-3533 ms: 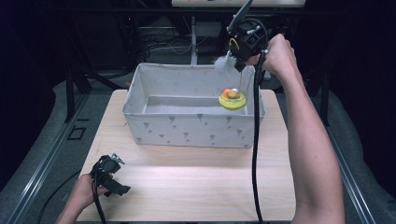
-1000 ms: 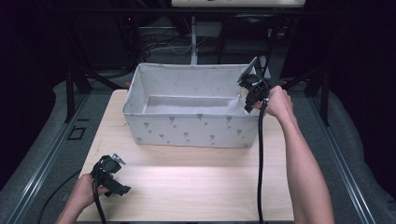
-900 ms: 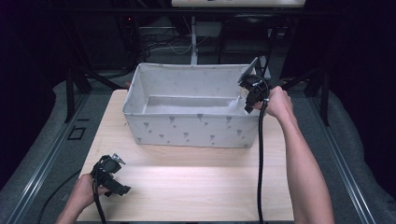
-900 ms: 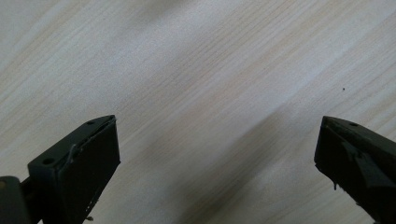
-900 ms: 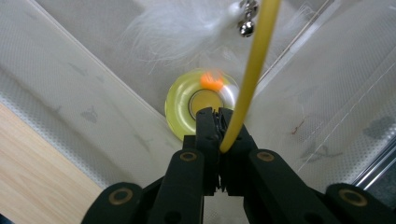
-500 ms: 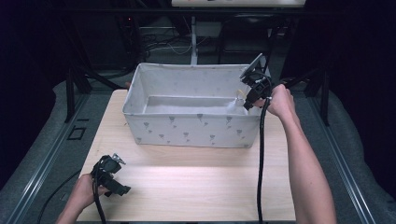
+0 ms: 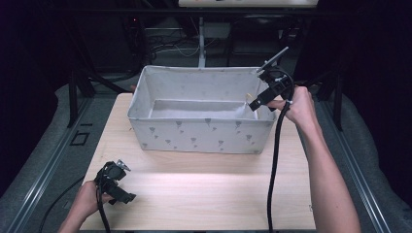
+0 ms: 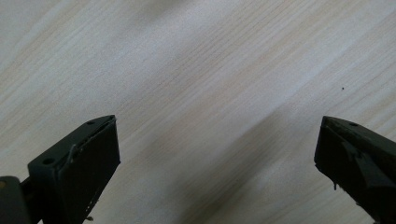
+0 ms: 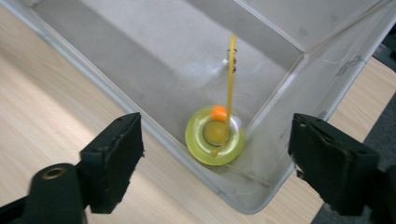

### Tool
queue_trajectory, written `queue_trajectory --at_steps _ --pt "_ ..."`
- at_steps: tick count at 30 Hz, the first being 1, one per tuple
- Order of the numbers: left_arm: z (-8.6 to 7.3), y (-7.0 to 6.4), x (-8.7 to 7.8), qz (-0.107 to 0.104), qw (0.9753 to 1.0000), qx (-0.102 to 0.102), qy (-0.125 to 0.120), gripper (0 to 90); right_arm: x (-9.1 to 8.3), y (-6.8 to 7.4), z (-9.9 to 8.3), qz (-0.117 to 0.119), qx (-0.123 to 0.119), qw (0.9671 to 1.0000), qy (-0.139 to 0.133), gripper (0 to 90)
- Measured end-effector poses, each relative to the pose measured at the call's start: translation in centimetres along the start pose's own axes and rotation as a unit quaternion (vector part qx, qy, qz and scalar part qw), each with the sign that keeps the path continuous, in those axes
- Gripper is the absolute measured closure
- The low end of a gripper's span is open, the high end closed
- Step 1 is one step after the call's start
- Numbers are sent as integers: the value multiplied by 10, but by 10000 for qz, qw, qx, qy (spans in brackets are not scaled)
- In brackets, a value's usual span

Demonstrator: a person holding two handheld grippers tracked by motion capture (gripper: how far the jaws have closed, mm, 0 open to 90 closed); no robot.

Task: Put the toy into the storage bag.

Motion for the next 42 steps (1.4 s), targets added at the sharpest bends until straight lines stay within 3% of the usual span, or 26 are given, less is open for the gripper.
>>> queue_trajectory --at_steps 8,19,30,42 --pt "0 0 0 3 10000 3 11 2 -13 25 -19 -1 -225 9995 -237 98" --pt "0 0 0 -1 10000 3 16 3 -17 57 -49 42 -458 9978 -483 22" --pt "0 0 0 2 10000 4 22 2 0 84 -87 69 -686 9963 -515 0" --pt "0 -1 0 -5 10000 15 35 2 34 96 -129 258 -569 9964 -572 0"
Point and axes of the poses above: each handheld gripper's, and its own axes: x roughly forward along the jaws, z roughly out of its top, y roughly to its left, the point moved 6 cm from there along x, roughly forward along the jaws, and after that the axes turned 4 degrees about z, right-handed, at the moved point
